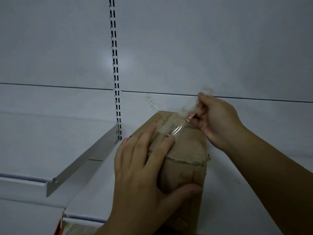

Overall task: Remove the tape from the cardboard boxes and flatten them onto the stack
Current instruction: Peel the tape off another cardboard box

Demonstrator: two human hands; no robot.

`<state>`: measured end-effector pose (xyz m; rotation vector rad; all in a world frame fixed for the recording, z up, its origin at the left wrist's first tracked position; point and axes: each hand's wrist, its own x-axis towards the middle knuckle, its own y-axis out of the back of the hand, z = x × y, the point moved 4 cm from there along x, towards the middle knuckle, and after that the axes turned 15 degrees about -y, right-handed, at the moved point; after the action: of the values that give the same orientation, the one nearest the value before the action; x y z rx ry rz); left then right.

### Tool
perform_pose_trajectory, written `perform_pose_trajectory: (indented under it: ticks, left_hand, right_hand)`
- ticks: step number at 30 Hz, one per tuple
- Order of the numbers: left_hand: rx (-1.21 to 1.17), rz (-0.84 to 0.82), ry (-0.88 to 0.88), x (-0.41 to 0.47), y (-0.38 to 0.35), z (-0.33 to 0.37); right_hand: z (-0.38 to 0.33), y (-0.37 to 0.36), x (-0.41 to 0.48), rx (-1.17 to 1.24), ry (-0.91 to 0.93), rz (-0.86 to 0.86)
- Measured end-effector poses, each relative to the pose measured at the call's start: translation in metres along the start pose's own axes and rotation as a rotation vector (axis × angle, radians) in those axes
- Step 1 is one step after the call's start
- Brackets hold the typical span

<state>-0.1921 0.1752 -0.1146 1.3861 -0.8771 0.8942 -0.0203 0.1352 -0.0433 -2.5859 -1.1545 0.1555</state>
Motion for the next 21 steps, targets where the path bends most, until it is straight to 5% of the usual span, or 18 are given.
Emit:
perform_pose_trajectory:
  ticks: [3,9,14,17,21]
  left_hand:
    - [-0.032,-0.044,-0.027,0.002,0.002,-0.004]
    - [-0.240,-0.076,0.043,0.014,0.016,-0.021]
    - [-0.443,-0.151,0.151,0.036,0.030,-0.051]
    - [-0.553,-0.290,0.392,0.036,0.027,-0.091]
    - [-0.587,-0.216,0.562,0.043,0.044,-0.098]
  right_hand:
    - [0.002,0.012,0.007,0.217,-0.066,0.041]
    - [-0.007,0.017,0.017,0.114,-0.163,-0.041]
    - [-0.032,0.026,0.022,0.255,-0.205,-0.354]
    - [-0.053,0.040,0.030,0.269,-0.162,-0.466]
    - [-0.097,0.101,0.057,0.467,-0.016,-0.459]
